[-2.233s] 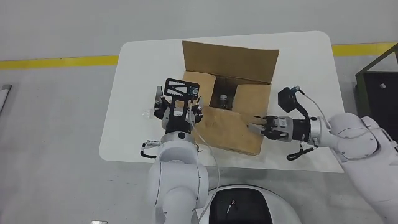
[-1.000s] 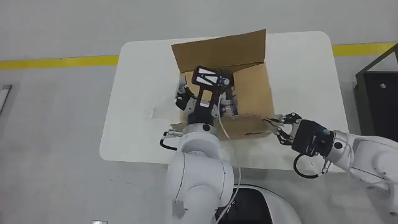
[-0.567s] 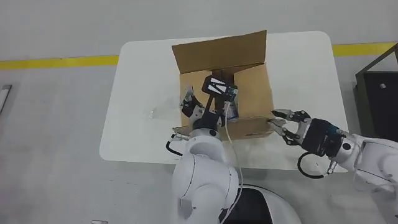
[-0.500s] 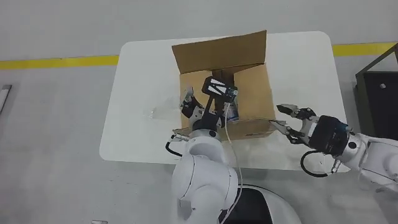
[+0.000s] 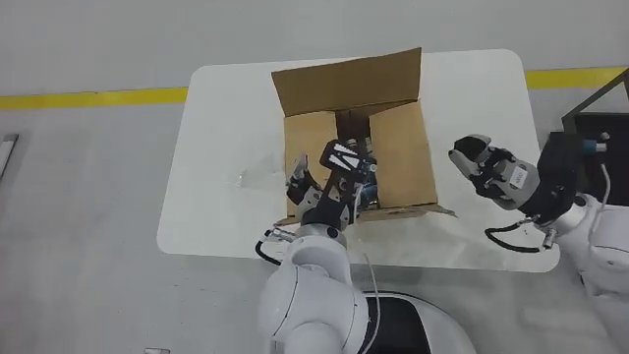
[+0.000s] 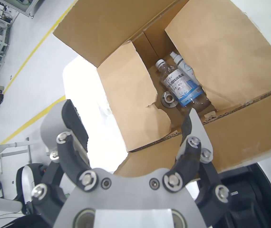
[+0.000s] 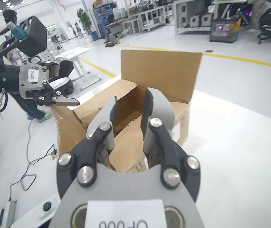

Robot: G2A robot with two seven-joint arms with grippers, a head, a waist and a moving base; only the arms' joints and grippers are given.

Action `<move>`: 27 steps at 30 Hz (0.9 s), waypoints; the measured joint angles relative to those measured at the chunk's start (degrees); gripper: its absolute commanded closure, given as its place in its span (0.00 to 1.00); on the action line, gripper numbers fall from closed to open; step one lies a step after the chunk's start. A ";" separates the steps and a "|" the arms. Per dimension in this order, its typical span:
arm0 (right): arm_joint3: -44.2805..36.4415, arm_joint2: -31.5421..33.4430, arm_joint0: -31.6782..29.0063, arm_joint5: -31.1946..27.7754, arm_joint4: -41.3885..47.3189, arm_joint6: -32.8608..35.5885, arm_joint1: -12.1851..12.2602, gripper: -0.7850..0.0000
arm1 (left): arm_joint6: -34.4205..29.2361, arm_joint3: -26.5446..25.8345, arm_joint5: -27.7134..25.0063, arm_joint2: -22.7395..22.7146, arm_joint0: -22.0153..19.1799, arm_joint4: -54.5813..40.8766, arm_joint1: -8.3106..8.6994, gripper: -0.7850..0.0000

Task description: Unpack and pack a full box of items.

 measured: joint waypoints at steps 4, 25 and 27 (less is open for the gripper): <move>1.05 -4.42 2.79 -2.32 1.81 5.87 0.11 1.00 | -0.15 -0.66 0.48 0.07 0.91 -1.55 0.58 0.00; 4.67 -8.00 3.93 -12.67 -8.05 10.12 1.32 1.00 | -0.89 -1.67 2.14 0.14 -2.46 -6.09 0.87 0.00; 4.59 -5.75 3.46 -11.21 -7.20 6.59 1.34 1.00 | -0.37 -0.79 2.71 0.82 -3.02 -6.44 0.76 0.00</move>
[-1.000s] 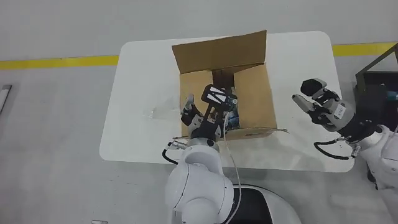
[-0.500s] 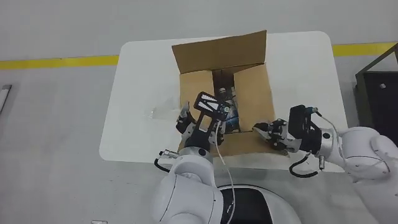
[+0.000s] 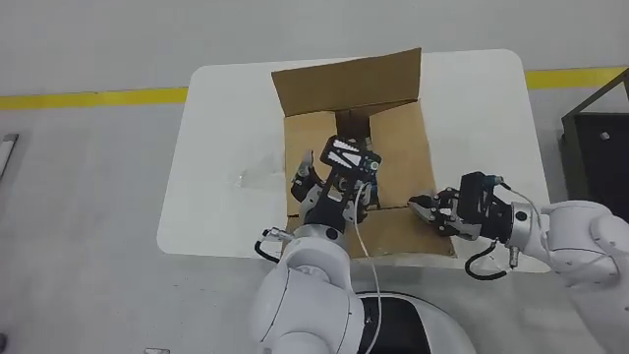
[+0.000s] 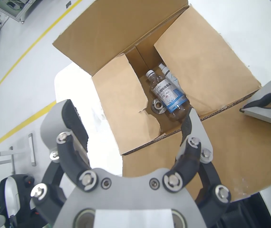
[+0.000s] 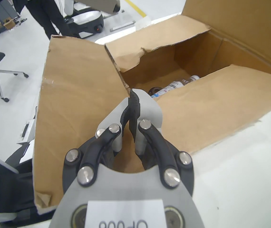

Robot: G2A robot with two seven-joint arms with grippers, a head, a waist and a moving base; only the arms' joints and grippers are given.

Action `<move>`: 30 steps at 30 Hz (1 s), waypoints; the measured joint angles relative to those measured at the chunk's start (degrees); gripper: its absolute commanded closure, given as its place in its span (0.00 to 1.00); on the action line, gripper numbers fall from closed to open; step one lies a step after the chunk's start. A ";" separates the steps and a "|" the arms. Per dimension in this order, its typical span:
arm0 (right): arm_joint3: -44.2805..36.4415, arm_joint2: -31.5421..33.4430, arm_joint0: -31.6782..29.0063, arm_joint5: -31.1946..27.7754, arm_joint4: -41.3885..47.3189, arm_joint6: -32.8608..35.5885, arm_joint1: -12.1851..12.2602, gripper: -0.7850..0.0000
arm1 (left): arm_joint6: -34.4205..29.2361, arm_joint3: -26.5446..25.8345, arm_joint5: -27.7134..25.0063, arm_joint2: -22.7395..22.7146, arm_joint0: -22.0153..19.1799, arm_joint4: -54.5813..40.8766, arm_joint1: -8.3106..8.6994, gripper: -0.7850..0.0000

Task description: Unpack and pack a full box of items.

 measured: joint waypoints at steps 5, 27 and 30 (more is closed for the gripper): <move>1.93 6.88 -3.66 11.21 -0.07 -8.37 -0.22 1.00 | 1.25 2.83 1.56 1.91 -1.60 -0.22 -0.44 0.00; 6.98 0.76 -5.34 18.06 -5.82 -11.95 -1.15 1.00 | 7.44 24.93 -0.44 0.45 -8.42 13.86 -0.71 0.00; 7.05 0.76 -5.24 17.92 -5.81 -11.86 -1.16 1.00 | 7.83 26.99 -1.14 -0.17 -8.67 15.88 -0.63 0.00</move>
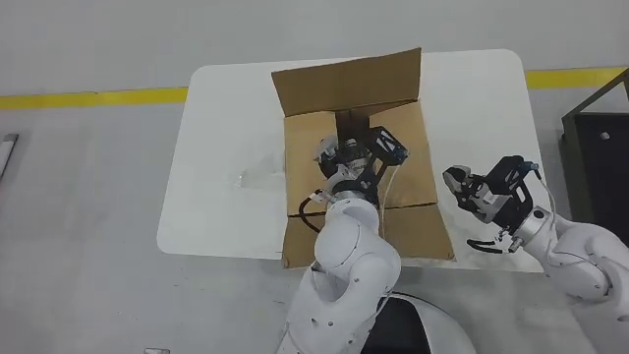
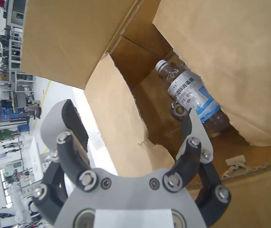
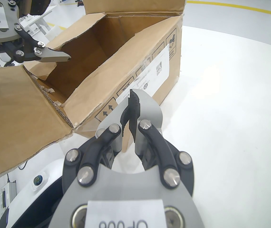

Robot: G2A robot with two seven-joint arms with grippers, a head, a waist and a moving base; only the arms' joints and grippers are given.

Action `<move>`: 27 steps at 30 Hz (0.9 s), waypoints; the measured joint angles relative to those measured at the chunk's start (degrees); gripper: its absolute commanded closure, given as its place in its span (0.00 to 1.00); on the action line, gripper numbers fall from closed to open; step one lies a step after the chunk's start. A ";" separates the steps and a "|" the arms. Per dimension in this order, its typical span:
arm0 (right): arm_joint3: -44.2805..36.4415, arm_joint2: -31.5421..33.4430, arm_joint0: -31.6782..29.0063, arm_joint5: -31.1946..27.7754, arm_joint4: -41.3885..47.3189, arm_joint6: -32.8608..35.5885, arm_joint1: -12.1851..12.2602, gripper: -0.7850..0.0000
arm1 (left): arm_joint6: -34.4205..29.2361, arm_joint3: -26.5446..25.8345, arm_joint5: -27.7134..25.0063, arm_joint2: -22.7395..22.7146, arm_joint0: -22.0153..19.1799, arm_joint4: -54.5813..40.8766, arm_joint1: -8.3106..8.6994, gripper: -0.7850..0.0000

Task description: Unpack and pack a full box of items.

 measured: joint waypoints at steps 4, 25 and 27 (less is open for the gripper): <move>0.06 -0.04 0.07 -0.16 0.16 0.14 -0.01 1.00 | 1.09 2.42 -0.33 -1.02 -0.34 3.38 0.19 0.00; -1.55 0.75 2.47 0.07 0.73 1.64 0.03 1.00 | 5.67 3.71 3.01 -5.65 0.91 8.37 0.20 1.00; -2.13 1.55 2.47 0.32 1.17 1.27 0.07 1.00 | 4.89 2.59 3.97 -5.97 1.43 5.47 -0.12 1.00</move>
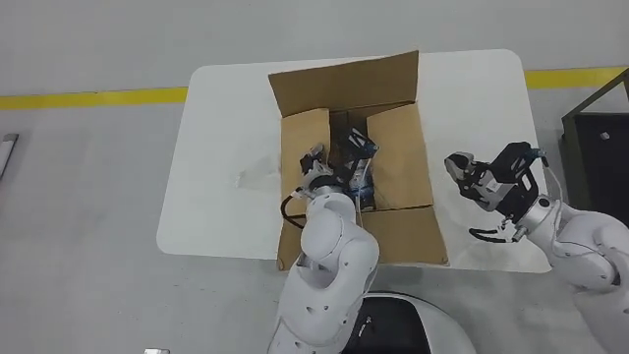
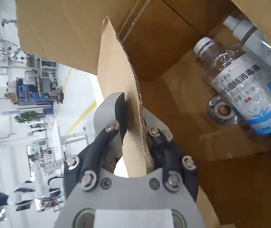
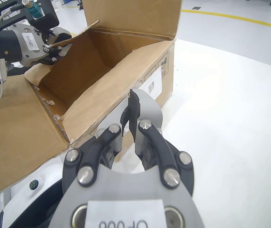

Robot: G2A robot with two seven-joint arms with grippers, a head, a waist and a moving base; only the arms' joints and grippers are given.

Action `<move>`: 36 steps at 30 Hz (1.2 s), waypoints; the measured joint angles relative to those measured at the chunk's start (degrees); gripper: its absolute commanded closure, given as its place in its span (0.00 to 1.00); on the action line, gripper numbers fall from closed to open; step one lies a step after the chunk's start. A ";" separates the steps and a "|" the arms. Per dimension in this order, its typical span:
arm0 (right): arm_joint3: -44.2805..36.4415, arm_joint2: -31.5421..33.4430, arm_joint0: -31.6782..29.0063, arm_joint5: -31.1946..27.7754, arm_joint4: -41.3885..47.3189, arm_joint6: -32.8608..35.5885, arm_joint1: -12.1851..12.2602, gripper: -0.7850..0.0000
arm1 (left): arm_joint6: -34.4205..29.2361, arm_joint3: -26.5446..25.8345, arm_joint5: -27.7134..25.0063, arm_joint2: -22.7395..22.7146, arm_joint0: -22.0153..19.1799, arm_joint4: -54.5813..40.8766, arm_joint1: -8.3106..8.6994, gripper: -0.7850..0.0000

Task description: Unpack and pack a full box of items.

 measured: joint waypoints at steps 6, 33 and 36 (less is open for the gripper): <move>-2.68 2.12 -0.20 -0.60 1.66 -0.26 0.16 1.00 | -0.30 -3.27 0.49 -0.22 1.01 -4.97 -0.47 1.00; 0.82 -2.88 3.64 -5.49 5.17 11.02 0.75 1.00 | -6.10 -15.73 5.91 -6.71 2.61 -18.18 -1.59 0.00; 0.83 -2.95 3.64 -5.33 5.33 11.07 0.79 1.00 | -5.11 -15.59 5.66 -8.27 2.84 -14.95 -1.26 0.00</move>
